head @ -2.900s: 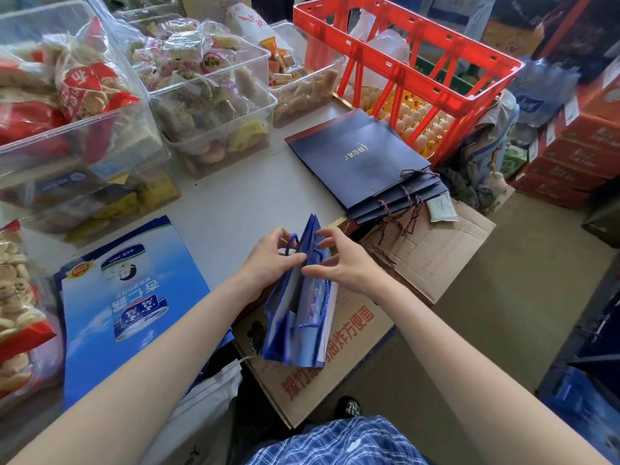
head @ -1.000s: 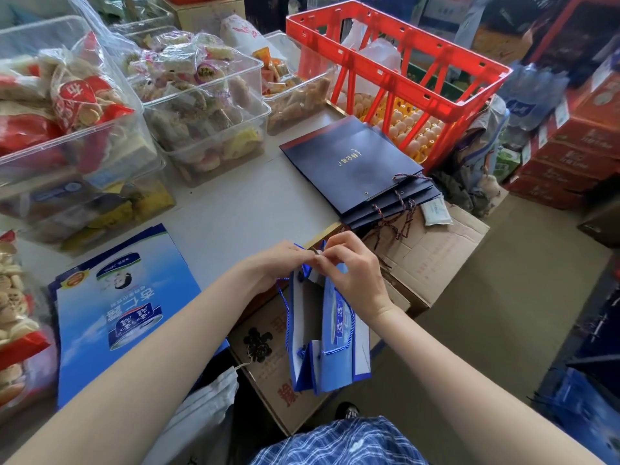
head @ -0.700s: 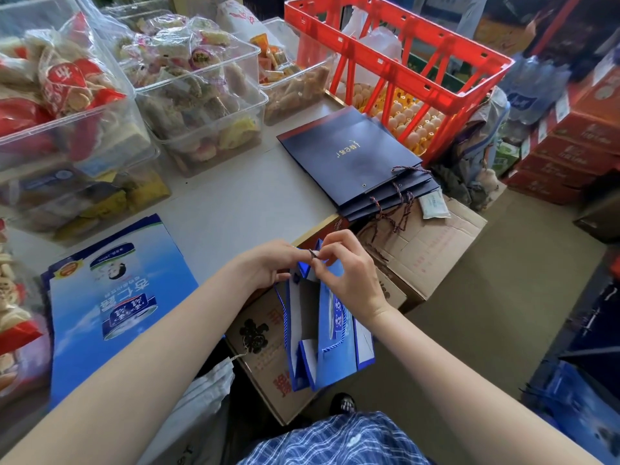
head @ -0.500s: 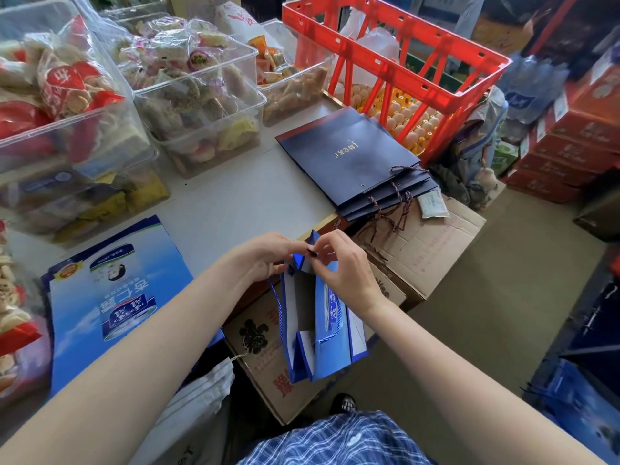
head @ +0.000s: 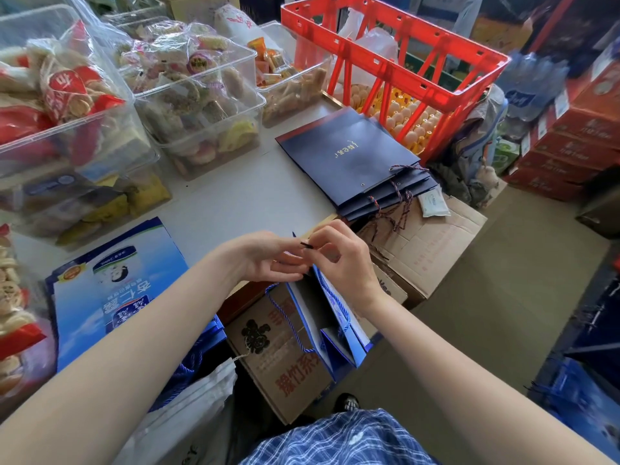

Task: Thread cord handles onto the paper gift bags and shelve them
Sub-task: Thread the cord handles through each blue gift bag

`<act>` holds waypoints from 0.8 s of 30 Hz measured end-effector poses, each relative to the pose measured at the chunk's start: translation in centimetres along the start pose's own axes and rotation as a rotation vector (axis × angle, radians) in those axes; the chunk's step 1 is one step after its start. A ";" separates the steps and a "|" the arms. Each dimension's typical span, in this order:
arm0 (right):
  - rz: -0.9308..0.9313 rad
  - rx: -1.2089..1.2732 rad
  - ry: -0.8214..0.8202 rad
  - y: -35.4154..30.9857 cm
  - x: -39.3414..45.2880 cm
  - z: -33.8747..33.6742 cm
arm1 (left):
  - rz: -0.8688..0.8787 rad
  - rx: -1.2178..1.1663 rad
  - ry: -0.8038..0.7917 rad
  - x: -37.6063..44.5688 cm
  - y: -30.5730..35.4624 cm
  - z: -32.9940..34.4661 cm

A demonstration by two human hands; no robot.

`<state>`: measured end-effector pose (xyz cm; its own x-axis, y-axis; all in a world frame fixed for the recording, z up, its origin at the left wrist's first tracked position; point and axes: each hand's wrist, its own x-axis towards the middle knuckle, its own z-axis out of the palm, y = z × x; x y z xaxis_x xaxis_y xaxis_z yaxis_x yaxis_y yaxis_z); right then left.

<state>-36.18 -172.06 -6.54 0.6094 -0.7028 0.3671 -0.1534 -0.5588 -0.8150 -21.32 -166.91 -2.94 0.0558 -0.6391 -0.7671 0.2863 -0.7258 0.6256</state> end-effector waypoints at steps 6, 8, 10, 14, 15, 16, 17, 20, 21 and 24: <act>0.308 0.263 0.042 -0.1 -0.3 0.6 | 0.173 -0.012 0.194 0.6 0.0 1.0; 0.475 0.390 0.083 -0.3 -0.2 0.5 | 0.402 0.248 0.335 1.2 -0.2 1.4; 0.630 0.554 0.123 -0.4 0.2 0.2 | 0.666 0.516 0.438 1.1 -0.4 1.7; 0.705 0.645 0.133 -0.2 1.0 -0.3 | 1.033 0.868 0.436 0.9 -1.0 1.4; 0.699 0.622 0.130 -0.3 1.1 -0.4 | 1.076 0.926 0.429 0.8 -1.1 1.3; 0.693 0.598 0.127 -0.4 1.3 -0.5 | 1.103 0.971 0.429 0.7 -1.1 1.2; 0.689 0.583 0.124 -0.6 1.4 -0.5 | 1.120 1.007 0.435 0.7 -1.0 1.1; 0.662 0.566 0.113 -1.0 1.6 -1.0 | 1.143 1.087 0.450 0.6 -0.7 0.9; 0.647 0.556 0.105 -1.0 1.7 -1.1 | 1.143 1.097 0.448 0.6 -0.7 0.9; 0.574 0.419 0.034 -1.0 2.1 -1.7 | 1.137 1.060 0.450 0.6 -0.5 0.9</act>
<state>-36.06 -173.70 -4.26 0.4966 -0.8523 -0.1640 -0.1272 0.1155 -0.9851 -22.28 -167.15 -3.64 0.0826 -0.9568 0.2788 -0.8402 0.0836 0.5359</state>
